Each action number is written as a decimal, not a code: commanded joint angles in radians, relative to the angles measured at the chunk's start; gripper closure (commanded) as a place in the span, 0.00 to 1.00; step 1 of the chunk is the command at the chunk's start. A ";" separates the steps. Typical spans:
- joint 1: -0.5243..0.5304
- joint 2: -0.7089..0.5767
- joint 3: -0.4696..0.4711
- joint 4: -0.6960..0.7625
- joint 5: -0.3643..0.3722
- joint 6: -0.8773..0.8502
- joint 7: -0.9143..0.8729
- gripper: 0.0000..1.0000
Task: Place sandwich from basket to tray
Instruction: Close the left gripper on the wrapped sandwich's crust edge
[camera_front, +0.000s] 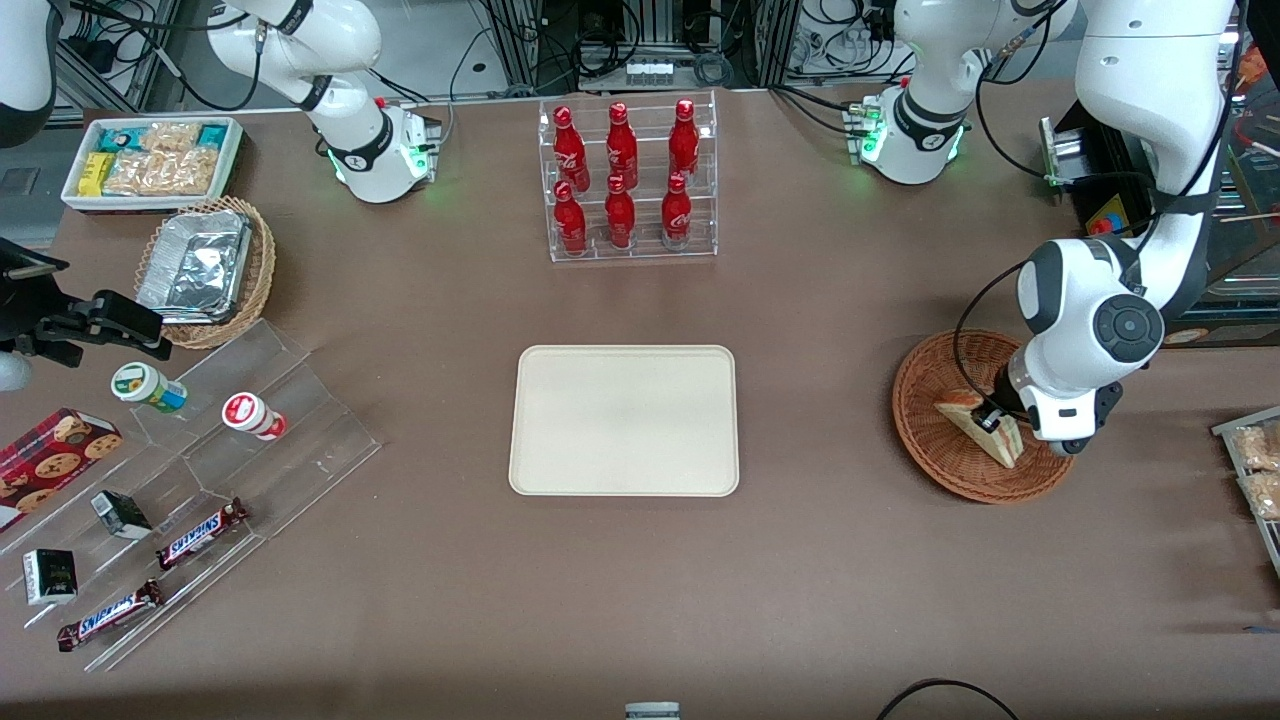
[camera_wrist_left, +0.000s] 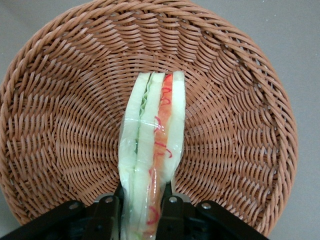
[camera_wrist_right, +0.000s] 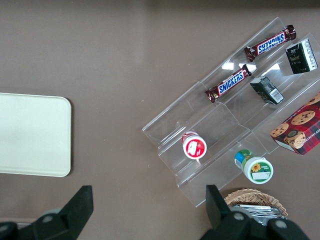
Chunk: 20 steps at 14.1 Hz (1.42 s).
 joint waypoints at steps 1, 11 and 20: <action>-0.002 -0.022 0.003 0.007 0.017 -0.011 -0.016 0.83; -0.064 -0.056 -0.003 0.257 0.020 -0.381 -0.003 0.81; -0.227 -0.057 -0.008 0.362 0.023 -0.461 -0.005 0.81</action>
